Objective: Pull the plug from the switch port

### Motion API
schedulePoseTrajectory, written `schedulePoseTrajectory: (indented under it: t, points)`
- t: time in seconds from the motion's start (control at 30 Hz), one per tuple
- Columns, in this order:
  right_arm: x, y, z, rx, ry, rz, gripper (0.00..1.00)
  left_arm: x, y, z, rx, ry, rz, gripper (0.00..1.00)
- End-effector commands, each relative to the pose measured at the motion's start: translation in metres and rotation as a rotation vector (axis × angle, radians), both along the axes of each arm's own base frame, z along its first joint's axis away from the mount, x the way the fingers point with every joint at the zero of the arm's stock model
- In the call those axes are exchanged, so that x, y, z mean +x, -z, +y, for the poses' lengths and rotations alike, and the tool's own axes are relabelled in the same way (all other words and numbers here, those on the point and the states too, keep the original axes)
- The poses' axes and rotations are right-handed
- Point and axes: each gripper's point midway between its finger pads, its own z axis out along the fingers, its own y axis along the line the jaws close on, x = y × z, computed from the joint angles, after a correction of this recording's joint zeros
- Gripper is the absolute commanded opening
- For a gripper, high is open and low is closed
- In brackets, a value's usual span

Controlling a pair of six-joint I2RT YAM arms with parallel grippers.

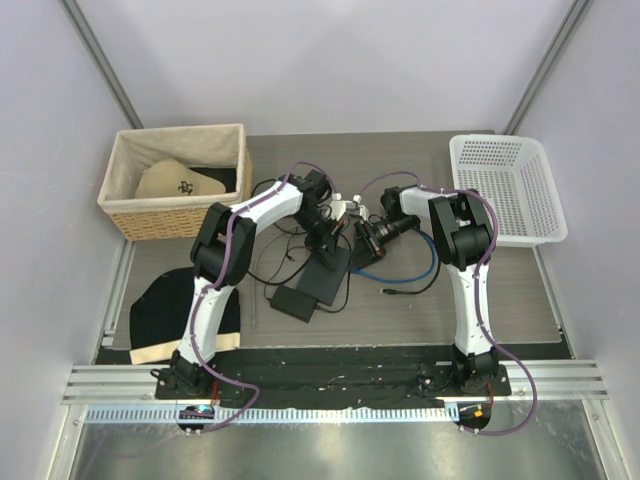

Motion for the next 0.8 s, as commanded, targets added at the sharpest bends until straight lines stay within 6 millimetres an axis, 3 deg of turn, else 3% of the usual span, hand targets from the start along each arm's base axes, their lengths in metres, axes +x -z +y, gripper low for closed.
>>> schedulePoseTrajectory:
  t: [0.0,0.1,0.13,0.27,0.3,0.43,0.6,0.77]
  points:
    - [0.003,0.035,-0.013,-0.119,-0.024,-0.052,0.39,0.012,0.049,0.029,0.179,0.035,-0.104,0.0]
    - [0.004,0.039,-0.014,-0.149,0.01,-0.054,0.37,0.014,0.029,0.022,0.124,0.038,-0.139,0.0]
    - [0.004,0.04,-0.014,-0.156,0.016,-0.055,0.37,0.015,0.012,0.017,0.08,0.033,-0.163,0.0]
    - [0.003,0.043,-0.017,-0.178,0.032,-0.047,0.37,0.019,-0.022,0.007,0.014,0.018,-0.238,0.0]
    - [0.003,0.045,-0.016,-0.179,0.033,-0.045,0.37,0.018,-0.024,0.008,0.017,0.011,-0.24,0.0]
    - [0.006,0.046,-0.014,-0.178,0.049,-0.037,0.37,0.01,-0.014,0.016,0.055,0.004,-0.22,0.0]
    - [0.009,0.047,-0.014,-0.186,0.06,-0.044,0.36,0.004,0.014,0.027,0.125,0.008,-0.181,0.0]
    - [0.006,0.05,-0.017,-0.211,0.062,-0.044,0.31,0.004,0.022,0.027,0.143,0.011,-0.173,0.0]
